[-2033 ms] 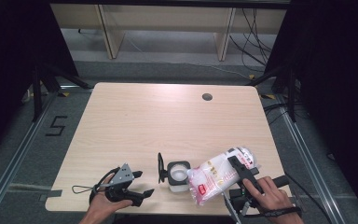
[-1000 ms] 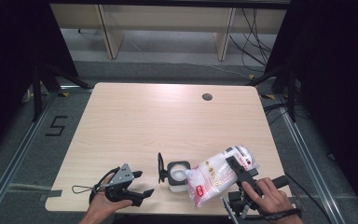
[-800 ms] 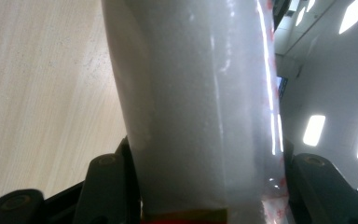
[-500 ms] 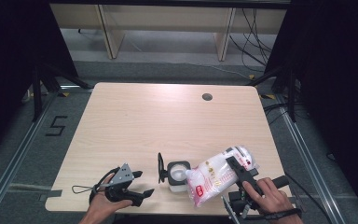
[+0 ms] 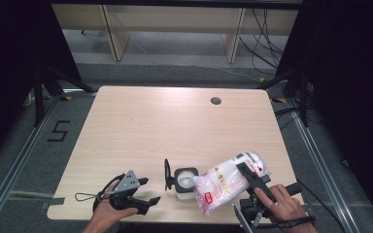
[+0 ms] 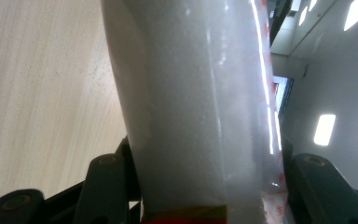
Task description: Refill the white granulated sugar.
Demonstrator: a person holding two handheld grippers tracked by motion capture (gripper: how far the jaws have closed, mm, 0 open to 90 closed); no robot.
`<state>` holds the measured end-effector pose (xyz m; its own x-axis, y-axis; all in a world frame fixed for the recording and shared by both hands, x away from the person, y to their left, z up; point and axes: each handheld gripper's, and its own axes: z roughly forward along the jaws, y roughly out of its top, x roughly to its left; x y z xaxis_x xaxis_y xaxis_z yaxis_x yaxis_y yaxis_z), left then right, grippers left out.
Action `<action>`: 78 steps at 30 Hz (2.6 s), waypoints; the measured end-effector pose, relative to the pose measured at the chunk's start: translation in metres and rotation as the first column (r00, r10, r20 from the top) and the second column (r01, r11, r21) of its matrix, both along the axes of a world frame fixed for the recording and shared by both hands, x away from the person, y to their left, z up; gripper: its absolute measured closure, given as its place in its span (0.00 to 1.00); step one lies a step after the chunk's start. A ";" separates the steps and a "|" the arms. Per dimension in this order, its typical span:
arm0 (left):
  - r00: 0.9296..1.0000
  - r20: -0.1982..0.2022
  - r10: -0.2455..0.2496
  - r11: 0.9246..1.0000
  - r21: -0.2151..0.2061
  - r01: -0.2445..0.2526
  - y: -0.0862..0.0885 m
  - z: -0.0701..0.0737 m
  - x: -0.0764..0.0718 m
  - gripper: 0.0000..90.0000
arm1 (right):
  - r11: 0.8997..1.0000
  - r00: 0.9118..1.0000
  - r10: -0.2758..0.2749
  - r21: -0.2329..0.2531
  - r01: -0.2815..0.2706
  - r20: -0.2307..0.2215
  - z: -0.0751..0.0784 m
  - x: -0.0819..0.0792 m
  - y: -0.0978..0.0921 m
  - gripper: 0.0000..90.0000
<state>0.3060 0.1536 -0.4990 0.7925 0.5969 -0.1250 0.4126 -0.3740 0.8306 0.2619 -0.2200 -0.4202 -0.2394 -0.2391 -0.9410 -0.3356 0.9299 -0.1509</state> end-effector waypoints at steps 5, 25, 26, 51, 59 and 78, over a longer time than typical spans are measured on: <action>1.000 0.002 0.001 1.000 0.006 -0.001 0.000 0.000 0.000 0.23 | 1.000 1.000 0.012 -0.019 -0.012 -0.001 0.002 0.000 0.001 0.56; 1.000 0.000 0.001 1.000 -0.005 -0.001 0.000 0.000 0.000 0.23 | 0.999 1.000 0.013 -0.042 -0.013 0.000 0.002 -0.002 0.005 0.56; 1.000 0.000 0.001 1.000 -0.005 -0.001 0.000 0.000 0.000 0.23 | 0.999 1.000 0.013 -0.042 -0.013 0.000 0.002 -0.002 0.005 0.56; 1.000 -0.005 0.001 1.000 -0.003 -0.001 0.000 0.000 0.000 0.23 | 0.999 1.000 0.020 -0.035 -0.020 0.012 0.003 -0.003 0.005 0.56; 1.000 -0.002 0.002 1.000 -0.012 -0.002 0.000 0.000 0.000 0.23 | 1.000 1.000 0.008 -0.028 -0.008 -0.002 0.003 -0.005 0.007 0.56; 1.000 0.001 0.003 1.000 -0.001 -0.003 0.000 0.001 0.000 0.23 | 1.000 1.000 0.016 -0.023 -0.016 0.000 0.003 -0.005 0.006 0.57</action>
<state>0.3058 0.1540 -0.4981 0.7906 0.5995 -0.1247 0.4131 -0.3718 0.8314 0.2569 -0.2137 -0.4173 -0.2349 -0.2643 -0.9354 -0.3507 0.9206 -0.1720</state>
